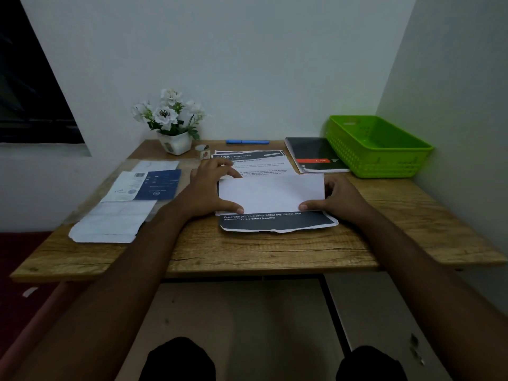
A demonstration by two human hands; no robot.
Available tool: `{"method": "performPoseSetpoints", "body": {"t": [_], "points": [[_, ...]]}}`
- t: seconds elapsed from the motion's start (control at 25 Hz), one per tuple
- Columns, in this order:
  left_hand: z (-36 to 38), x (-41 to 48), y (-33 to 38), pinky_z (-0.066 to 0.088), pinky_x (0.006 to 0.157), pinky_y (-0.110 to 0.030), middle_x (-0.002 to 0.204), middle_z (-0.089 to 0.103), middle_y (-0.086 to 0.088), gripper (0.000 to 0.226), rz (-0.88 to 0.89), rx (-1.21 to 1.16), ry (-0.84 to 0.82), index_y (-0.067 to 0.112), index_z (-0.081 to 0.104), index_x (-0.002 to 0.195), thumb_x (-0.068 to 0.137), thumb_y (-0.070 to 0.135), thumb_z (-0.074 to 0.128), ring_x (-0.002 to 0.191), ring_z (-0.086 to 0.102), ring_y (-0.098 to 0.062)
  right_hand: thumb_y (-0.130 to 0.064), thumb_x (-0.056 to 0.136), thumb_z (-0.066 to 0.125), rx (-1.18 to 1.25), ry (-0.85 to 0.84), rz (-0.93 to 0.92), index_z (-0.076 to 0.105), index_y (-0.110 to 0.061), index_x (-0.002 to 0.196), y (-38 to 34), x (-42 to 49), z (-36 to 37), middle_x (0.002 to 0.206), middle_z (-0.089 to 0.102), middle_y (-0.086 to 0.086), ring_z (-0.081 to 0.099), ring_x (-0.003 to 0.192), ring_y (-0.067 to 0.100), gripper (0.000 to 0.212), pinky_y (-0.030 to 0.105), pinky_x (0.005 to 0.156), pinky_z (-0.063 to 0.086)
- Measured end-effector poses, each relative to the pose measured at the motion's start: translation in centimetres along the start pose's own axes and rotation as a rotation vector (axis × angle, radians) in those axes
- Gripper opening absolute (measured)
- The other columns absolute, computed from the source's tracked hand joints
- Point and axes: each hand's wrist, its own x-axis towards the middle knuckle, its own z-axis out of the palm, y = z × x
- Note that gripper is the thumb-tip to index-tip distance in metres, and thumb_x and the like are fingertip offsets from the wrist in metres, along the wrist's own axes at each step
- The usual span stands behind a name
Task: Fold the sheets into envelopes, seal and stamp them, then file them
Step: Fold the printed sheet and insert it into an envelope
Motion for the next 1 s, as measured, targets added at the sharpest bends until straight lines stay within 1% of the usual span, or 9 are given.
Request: {"method": "performPoseSetpoints", "body": {"t": [0.2, 0.28, 0.32, 0.4, 0.48, 0.6, 0.72, 0.84, 1.0], "points": [[0.1, -0.5, 0.6, 0.018, 0.109, -0.046, 0.143, 0.037, 0.006, 0.075, 0.027, 0.006, 0.072, 0.034, 0.054, 0.121, 0.054, 0.056, 0.082, 0.135, 0.025, -0.017, -0.022, 0.061, 0.091, -0.009, 0.041, -0.007, 0.072, -0.02, 0.11, 0.0, -0.3, 0.3, 0.098, 0.073, -0.01, 0.069, 0.082, -0.005, 0.053, 0.009, 0.063, 0.05], [0.1, -0.6, 0.5, 0.025, 0.108, -0.042, 0.138, 0.044, 0.006, 0.072, 0.049, -0.013, 0.091, 0.031, 0.055, 0.121, 0.057, 0.049, 0.084, 0.132, 0.033, -0.016, -0.022, 0.062, 0.09, -0.032, 0.048, -0.015, 0.072, -0.019, 0.11, -0.2, -0.4, 0.4, 0.096, 0.072, -0.012, 0.068, 0.08, -0.008, 0.051, 0.008, 0.061, 0.049], [0.1, -0.7, 0.5, 0.032, 0.105, -0.035, 0.132, 0.049, 0.006, 0.07, 0.054, -0.046, 0.1, 0.03, 0.056, 0.12, 0.058, 0.045, 0.085, 0.126, 0.04, -0.013, -0.023, 0.063, 0.09, -0.037, 0.047, -0.016, 0.072, -0.019, 0.107, -0.3, -0.5, 0.5, 0.094, 0.072, -0.011, 0.067, 0.079, -0.007, 0.048, 0.008, 0.06, 0.048], [0.2, -1.0, 0.6, 0.038, 0.086, -0.008, 0.119, 0.055, 0.012, 0.069, 0.026, -0.139, 0.132, 0.031, 0.056, 0.118, 0.057, 0.035, 0.088, 0.108, 0.047, 0.004, -0.023, 0.064, 0.089, -0.05, 0.052, -0.003, 0.072, -0.022, 0.096, -0.6, -0.8, 0.7, 0.088, 0.072, -0.012, 0.066, 0.074, -0.007, 0.036, 0.008, 0.054, 0.046], [0.0, -1.3, 0.9, 0.037, 0.068, 0.001, 0.106, 0.054, 0.019, 0.073, -0.004, -0.208, 0.177, 0.037, 0.052, 0.119, 0.057, 0.026, 0.089, 0.091, 0.049, 0.015, -0.022, 0.066, 0.089, -0.07, 0.063, -0.021, 0.069, -0.027, 0.081, -1.0, -1.1, 0.8, 0.077, 0.068, -0.014, 0.063, 0.067, -0.007, 0.025, 0.007, 0.05, 0.041], [-0.1, -1.9, 1.1, 0.039, 0.058, -0.003, 0.093, 0.055, 0.016, 0.071, -0.044, -0.274, 0.221, 0.039, 0.053, 0.118, 0.059, 0.018, 0.087, 0.073, 0.05, 0.014, -0.024, 0.066, 0.088, -0.105, 0.068, -0.075, 0.068, -0.03, 0.077, -1.3, -1.5, 0.7, 0.076, 0.064, -0.013, 0.059, 0.072, -0.001, 0.024, 0.012, 0.054, 0.039], [-0.3, -2.6, 1.0, 0.041, 0.056, -0.007, 0.087, 0.06, 0.021, 0.043, -0.091, -0.218, 0.189, 0.029, 0.065, 0.105, 0.067, 0.021, 0.083, 0.071, 0.053, 0.011, -0.027, 0.066, 0.088, -0.1, 0.075, -0.041, 0.073, -0.021, 0.099, -1.5, -1.9, 0.7, 0.094, 0.072, -0.007, 0.066, 0.088, 0.009, 0.037, 0.029, 0.071, 0.053], [-0.6, -3.7, 1.3, 0.045, 0.061, -0.016, 0.08, 0.067, 0.017, 0.023, -0.076, -0.261, 0.132, 0.03, 0.07, 0.087, 0.071, 0.018, 0.08, 0.073, 0.059, 0.003, -0.028, 0.067, 0.087, -0.142, 0.074, -0.021, 0.075, -0.017, 0.095, -1.8, -2.2, 0.8, 0.09, 0.074, -0.001, 0.068, 0.083, 0.015, 0.033, 0.036, 0.071, 0.055], [-1.1, -5.4, 1.9, 0.048, 0.068, -0.013, 0.078, 0.071, 0.01, 0.024, -0.022, -0.274, 0.094, 0.03, 0.072, 0.076, 0.07, 0.008, 0.08, 0.076, 0.064, -0.002, -0.024, 0.072, 0.084, -0.18, 0.033, -0.02, 0.073, -0.026, 0.078, -1.7, -2.7, 0.6, 0.071, 0.072, -0.012, 0.065, 0.065, 0.002, 0.013, 0.017, 0.053, 0.045]]}}
